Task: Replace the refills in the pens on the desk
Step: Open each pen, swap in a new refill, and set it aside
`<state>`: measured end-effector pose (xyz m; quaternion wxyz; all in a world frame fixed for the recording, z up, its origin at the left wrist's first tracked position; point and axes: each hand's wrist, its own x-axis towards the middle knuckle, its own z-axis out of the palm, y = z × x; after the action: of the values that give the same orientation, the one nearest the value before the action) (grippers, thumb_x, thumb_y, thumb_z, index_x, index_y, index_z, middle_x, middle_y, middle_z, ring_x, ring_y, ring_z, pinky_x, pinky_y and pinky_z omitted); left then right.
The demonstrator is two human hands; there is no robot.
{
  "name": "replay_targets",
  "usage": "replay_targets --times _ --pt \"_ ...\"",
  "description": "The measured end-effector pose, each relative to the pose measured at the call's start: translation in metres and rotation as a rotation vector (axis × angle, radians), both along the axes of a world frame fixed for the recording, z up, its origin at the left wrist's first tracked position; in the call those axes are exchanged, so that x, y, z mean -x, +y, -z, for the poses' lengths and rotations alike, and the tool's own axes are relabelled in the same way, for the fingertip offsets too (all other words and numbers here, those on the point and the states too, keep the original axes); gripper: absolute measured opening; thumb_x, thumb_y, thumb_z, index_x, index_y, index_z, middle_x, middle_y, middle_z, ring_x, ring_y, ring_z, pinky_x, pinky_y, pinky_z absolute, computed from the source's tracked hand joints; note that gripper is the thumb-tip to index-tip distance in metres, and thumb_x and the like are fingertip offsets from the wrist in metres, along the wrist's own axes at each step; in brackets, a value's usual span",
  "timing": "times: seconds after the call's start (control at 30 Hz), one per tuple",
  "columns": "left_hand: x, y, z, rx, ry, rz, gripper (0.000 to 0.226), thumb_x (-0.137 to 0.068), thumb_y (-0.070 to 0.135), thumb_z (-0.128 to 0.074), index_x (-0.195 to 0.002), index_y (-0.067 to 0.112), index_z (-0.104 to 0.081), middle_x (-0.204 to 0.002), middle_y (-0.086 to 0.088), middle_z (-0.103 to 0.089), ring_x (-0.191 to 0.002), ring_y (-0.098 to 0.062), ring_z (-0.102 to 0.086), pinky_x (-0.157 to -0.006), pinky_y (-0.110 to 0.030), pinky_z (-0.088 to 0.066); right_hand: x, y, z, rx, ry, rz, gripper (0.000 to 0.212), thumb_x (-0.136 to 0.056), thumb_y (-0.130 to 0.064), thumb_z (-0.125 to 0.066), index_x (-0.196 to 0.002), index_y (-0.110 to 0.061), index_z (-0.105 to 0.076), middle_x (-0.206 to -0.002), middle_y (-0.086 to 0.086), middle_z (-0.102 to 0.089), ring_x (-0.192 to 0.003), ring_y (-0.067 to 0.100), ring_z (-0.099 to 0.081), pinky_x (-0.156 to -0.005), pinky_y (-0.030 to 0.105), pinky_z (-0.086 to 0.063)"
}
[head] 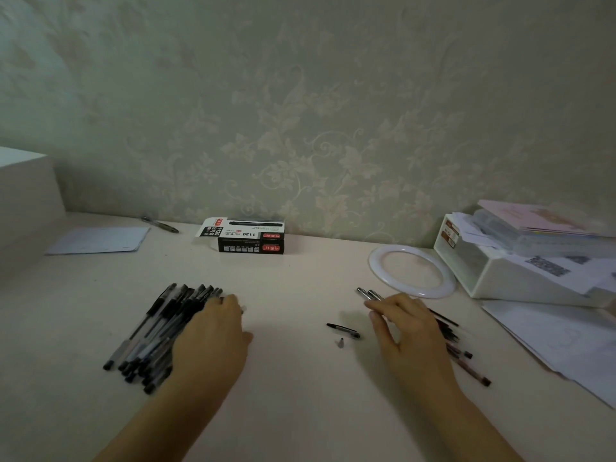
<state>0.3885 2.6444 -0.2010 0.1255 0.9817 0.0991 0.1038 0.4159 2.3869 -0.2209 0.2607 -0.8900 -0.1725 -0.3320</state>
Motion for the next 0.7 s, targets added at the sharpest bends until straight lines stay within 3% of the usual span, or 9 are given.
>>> replay_targets --times 0.13,0.2,0.3,0.37,0.43,0.53,0.63,0.7 --pt "0.001 0.001 0.003 -0.111 0.074 -0.014 0.018 -0.098 0.036 -0.05 -0.103 0.019 -0.049 -0.093 0.005 -0.047 -0.081 -0.012 -0.049 -0.066 -0.023 -0.042 0.001 0.002 0.003 -0.048 0.041 -0.056 0.018 -0.087 -0.006 -0.069 -0.102 -0.015 -0.076 -0.093 -0.006 -0.065 -0.086 0.016 -0.06 -0.08 0.034 -0.051" --pt "0.0 -0.003 0.006 -0.132 0.069 0.013 0.016 -0.1 0.032 -0.046 -0.106 0.019 -0.051 -0.098 0.004 -0.051 -0.084 -0.012 -0.052 -0.066 -0.023 -0.042 0.002 0.003 0.003 -0.066 0.057 -0.07 0.018 -0.088 -0.006 -0.069 -0.102 -0.015 -0.076 -0.094 -0.007 -0.065 -0.087 0.014 -0.061 -0.081 0.031 -0.05" --pt "-0.002 -0.011 0.009 -0.133 0.023 0.069 0.011 -0.101 0.028 -0.044 -0.107 0.02 -0.048 -0.108 0.003 -0.053 -0.092 -0.012 -0.056 -0.069 -0.022 -0.046 0.002 0.006 0.004 -0.082 0.077 -0.101 0.018 -0.089 -0.007 -0.068 -0.102 -0.016 -0.075 -0.094 -0.011 -0.064 -0.085 0.008 -0.06 -0.08 0.025 -0.05" --pt "-0.004 -0.021 0.009 -0.086 -0.066 0.154 0.009 -0.102 0.029 -0.041 -0.105 0.021 -0.045 -0.104 0.006 -0.051 -0.088 -0.009 -0.052 -0.071 -0.022 -0.047 0.003 0.009 0.003 -0.175 0.125 -0.129 0.019 -0.089 -0.009 -0.068 -0.101 -0.022 -0.075 -0.091 -0.017 -0.064 -0.081 0.005 -0.062 -0.075 0.014 -0.047" --pt "-0.004 -0.033 0.006 0.053 -0.202 0.248 0.009 -0.102 0.033 -0.037 -0.1 0.025 -0.039 -0.093 0.01 -0.049 -0.078 -0.007 -0.048 -0.063 -0.022 -0.042 0.006 0.017 0.002 -0.386 0.286 -0.176 0.021 -0.088 -0.011 -0.069 -0.096 -0.03 -0.076 -0.088 -0.017 -0.07 -0.08 0.004 -0.066 -0.071 0.01 -0.048" --pt "-0.002 -0.05 0.004 0.377 -0.374 0.401 0.009 -0.099 0.032 -0.042 -0.093 0.028 -0.037 -0.077 0.012 -0.051 -0.067 -0.007 -0.051 -0.054 -0.025 -0.037 0.015 0.037 0.001 -0.695 0.657 -0.334 0.021 -0.085 -0.01 -0.073 -0.094 -0.029 -0.077 -0.084 -0.002 -0.076 -0.075 0.014 -0.071 -0.069 0.02 -0.055" --pt "0.001 -0.062 0.006 0.599 -0.446 0.496 0.012 -0.097 0.024 -0.053 -0.092 0.028 -0.042 -0.073 0.013 -0.057 -0.067 -0.005 -0.056 -0.056 -0.017 -0.039 0.025 0.049 0.002 -0.631 0.823 -0.493 0.017 -0.081 -0.014 -0.074 -0.095 -0.022 -0.077 -0.089 0.005 -0.077 -0.087 0.027 -0.073 -0.08 0.034 -0.059" --pt "0.001 -0.066 0.008 0.709 -0.46 0.494 0.016 -0.095 0.02 -0.056 -0.092 0.03 -0.045 -0.078 0.016 -0.06 -0.07 -0.005 -0.059 -0.059 -0.014 -0.042 0.029 0.053 0.0 -0.649 0.86 -0.576 0.012 -0.081 -0.012 -0.073 -0.092 -0.016 -0.078 -0.087 0.01 -0.077 -0.085 0.03 -0.073 -0.078 0.036 -0.059"
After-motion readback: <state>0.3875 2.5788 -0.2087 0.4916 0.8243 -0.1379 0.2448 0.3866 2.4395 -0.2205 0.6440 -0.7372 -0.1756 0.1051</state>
